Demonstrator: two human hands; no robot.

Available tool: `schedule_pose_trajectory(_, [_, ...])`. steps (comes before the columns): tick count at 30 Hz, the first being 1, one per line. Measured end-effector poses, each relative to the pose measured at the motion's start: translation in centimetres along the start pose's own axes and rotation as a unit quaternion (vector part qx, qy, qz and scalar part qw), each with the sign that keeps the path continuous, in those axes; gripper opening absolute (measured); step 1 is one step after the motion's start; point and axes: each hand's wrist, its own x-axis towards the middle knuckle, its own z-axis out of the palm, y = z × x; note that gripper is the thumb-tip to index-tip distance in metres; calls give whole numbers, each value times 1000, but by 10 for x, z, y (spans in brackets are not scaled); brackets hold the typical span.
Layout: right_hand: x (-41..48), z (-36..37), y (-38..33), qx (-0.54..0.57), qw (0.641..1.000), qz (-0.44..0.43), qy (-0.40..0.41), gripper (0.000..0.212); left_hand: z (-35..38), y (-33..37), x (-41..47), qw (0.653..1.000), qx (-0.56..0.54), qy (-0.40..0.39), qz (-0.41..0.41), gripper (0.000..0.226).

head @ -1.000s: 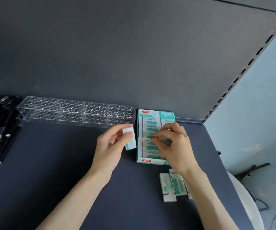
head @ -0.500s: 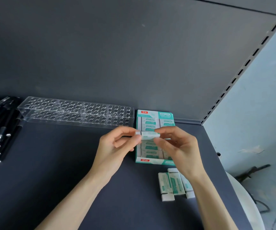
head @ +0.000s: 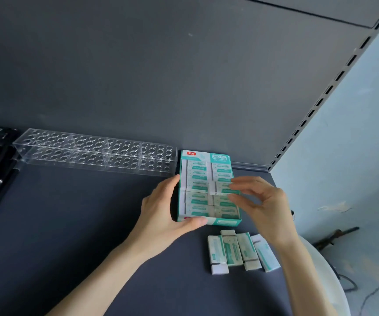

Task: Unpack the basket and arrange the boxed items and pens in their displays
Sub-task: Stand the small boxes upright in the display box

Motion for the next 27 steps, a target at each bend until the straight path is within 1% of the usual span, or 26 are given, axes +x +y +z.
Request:
schedule_pose_trajectory(3, [0, -2, 6, -104, 994, -28, 21, 18, 6, 0, 1, 999, 43, 12, 3, 81])
schedule_pose_trajectory(8, [7, 8, 6, -174, 983, -47, 19, 16, 6, -1, 0, 998, 50, 27, -5, 84])
schedule_pose_trajectory(12, [10, 13, 4, -195, 979, -54, 2, 11, 5, 0, 1, 998, 60, 29, -13, 86])
schedule_pose_trajectory(17, [14, 17, 4, -244, 968, -51, -3, 12, 5, -1, 1, 998, 58, 32, -15, 87])
schedule_pose_trajectory(23, [12, 18, 5, -264, 964, -36, -2, 15, 6, -1, 0, 997, 62, 33, 0, 83])
schedule_pose_trajectory(25, [10, 16, 3, -256, 966, -27, -2, 17, 6, 2, -1, 998, 60, 36, 4, 80])
schedule_pose_trajectory(27, [4, 13, 1, -212, 977, -21, 11, 17, 5, 6, -4, 996, 74, 46, 5, 76])
